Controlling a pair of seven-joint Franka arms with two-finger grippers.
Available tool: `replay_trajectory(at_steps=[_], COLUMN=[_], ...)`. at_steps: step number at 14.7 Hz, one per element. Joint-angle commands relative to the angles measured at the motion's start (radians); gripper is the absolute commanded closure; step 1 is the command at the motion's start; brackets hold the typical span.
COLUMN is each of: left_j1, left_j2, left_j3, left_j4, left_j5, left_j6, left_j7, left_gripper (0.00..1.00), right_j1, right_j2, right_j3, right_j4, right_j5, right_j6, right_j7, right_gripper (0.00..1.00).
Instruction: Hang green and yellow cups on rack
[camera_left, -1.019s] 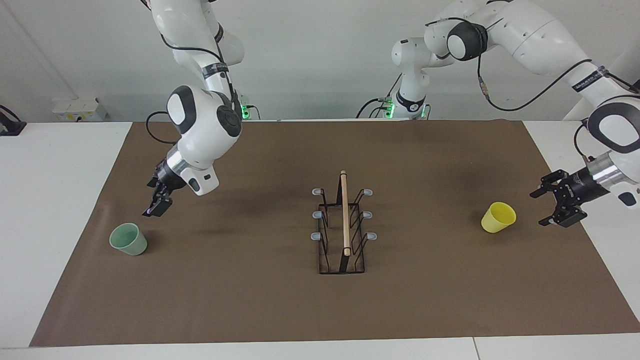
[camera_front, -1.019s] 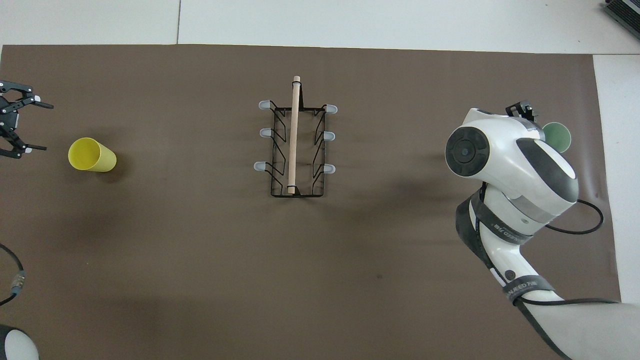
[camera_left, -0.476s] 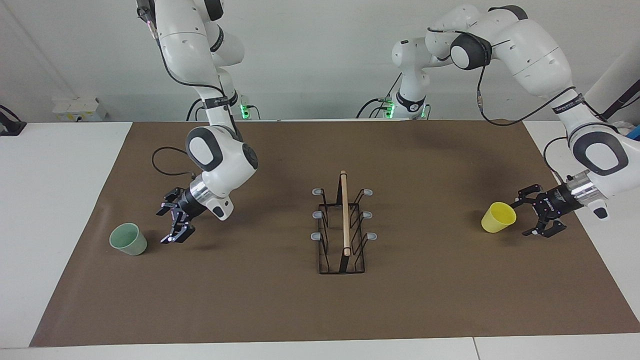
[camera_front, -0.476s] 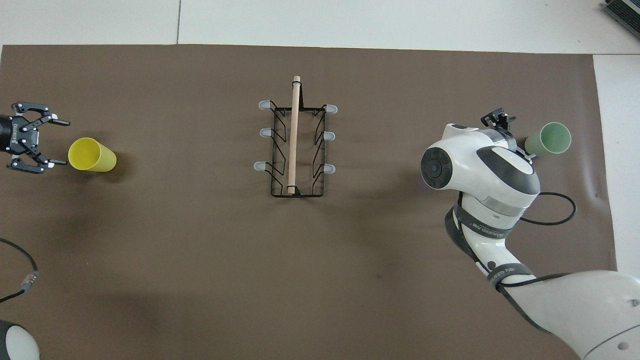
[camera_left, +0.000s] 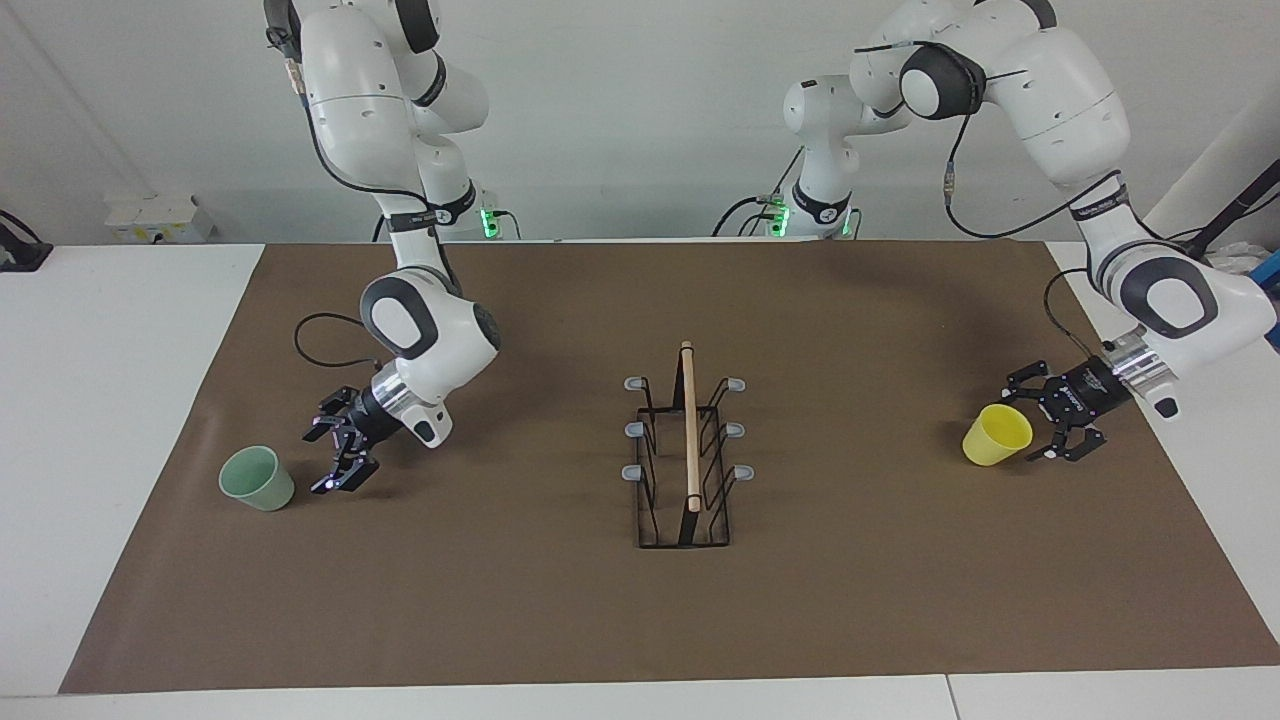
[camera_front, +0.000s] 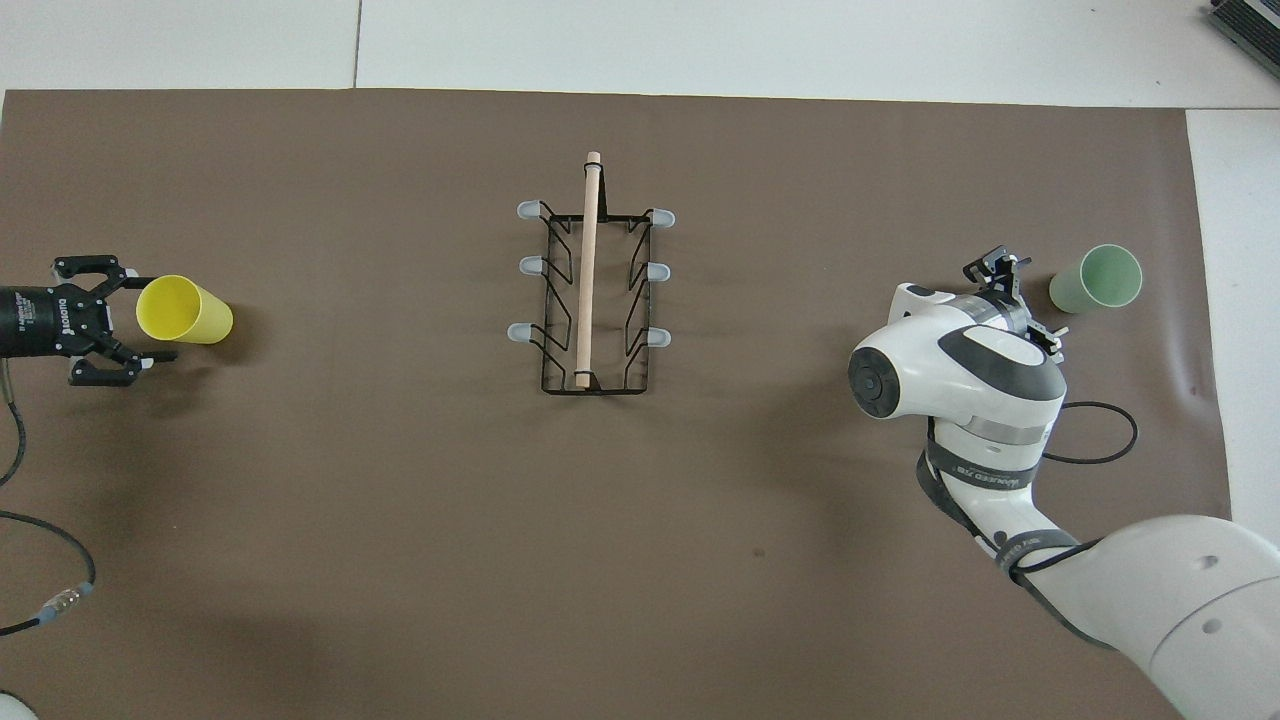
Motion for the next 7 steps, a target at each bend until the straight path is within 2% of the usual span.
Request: replay_trajectory(at_steps=[1,4,7], left_j1=[-0.036,-0.064,-0.075], left_j2=[-0.066,-0.08,-0.082], left_j3=[0.011,0.011,0.008], left_j4=[-0.136,-0.18,-0.186], left_j5=[-0.084,-0.164,-0.169], left_j6=[0.107,0.154,0.154], left_j7=[-0.021,-0.021,-0.021], left_gripper=[0.0,0.0,0.0], right_j1=[-0.034,-0.056,-0.085], right_j2=[0.004,0.012,0.011], right_j3=[0.007,0.007,0.007], right_j4=[-0.013,-0.046,-0.063], right_j5=[-0.059,-0.157,-0.208], right_j6=[0.038,0.051,0.065], right_j7=[0.049,0.125,0.183], right_gripper=[0.0,0.0,0.0])
